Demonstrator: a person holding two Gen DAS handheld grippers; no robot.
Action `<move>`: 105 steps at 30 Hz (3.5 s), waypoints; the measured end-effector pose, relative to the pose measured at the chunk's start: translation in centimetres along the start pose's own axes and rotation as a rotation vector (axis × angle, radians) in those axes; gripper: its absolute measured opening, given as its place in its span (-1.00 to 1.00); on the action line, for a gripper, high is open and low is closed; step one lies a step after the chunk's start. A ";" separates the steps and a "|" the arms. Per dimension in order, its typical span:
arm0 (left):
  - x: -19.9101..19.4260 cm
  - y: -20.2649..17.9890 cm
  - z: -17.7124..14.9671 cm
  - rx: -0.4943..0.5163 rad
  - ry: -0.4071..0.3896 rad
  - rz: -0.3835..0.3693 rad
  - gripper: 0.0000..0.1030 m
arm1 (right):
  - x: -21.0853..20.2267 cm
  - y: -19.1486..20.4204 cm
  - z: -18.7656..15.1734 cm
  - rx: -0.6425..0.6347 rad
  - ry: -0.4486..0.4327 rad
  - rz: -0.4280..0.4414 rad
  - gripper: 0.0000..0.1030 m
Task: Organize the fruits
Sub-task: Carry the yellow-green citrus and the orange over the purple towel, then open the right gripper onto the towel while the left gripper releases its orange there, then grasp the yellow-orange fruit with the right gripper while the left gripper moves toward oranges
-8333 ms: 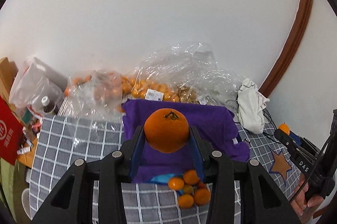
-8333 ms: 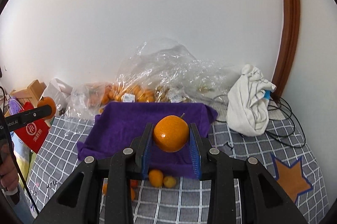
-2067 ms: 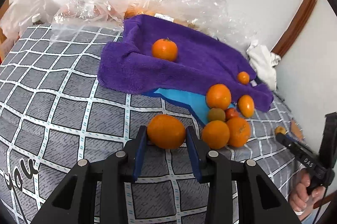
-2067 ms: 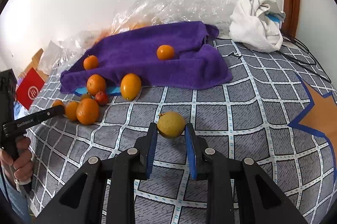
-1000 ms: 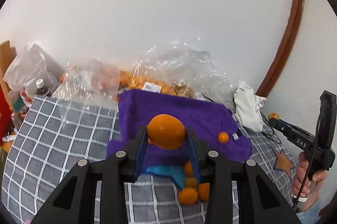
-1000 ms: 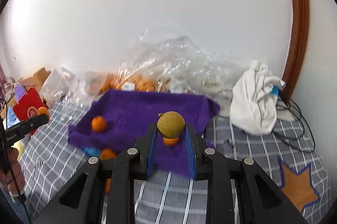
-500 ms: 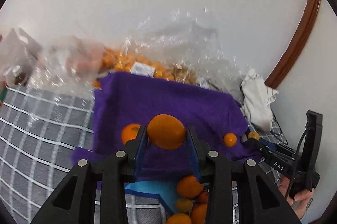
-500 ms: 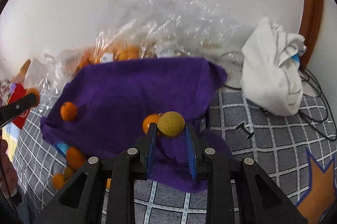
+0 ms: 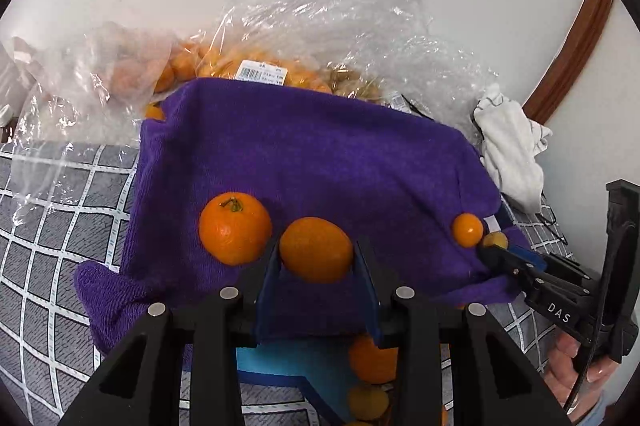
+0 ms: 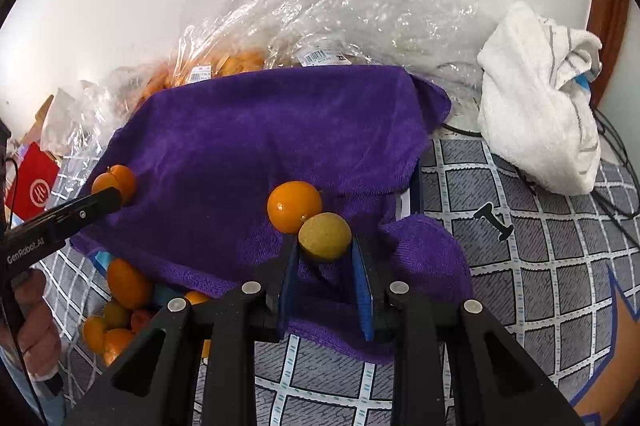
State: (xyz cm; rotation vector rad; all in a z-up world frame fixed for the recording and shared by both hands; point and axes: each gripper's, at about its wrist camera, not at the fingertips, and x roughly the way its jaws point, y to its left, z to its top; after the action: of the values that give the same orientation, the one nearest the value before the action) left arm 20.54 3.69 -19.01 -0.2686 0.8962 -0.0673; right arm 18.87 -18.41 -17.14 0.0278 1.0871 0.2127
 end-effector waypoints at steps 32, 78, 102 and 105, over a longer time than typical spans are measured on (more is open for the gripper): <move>-2.2 -0.9 -0.5 0.050 -0.168 0.011 -0.09 | -4.8 1.4 -2.0 0.013 -0.137 -0.076 -0.08; -9.5 10.4 -8.2 -0.143 -0.109 0.028 -0.09 | -0.1 7.8 -4.5 -0.052 0.037 -0.005 -0.37; -6.1 -0.3 -10.3 0.196 0.086 -0.055 -0.08 | -6.1 3.9 -11.2 -0.052 -0.032 -0.054 -0.37; -5.5 -0.9 -10.3 0.221 0.079 -0.039 -0.08 | -5.9 3.6 -11.0 -0.027 -0.029 -0.040 -0.37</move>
State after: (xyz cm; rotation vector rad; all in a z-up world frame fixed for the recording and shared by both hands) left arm 9.13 1.63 -20.73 -0.0782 0.9536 -0.2131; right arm 5.94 -16.86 -16.64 -0.0148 1.0548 0.1905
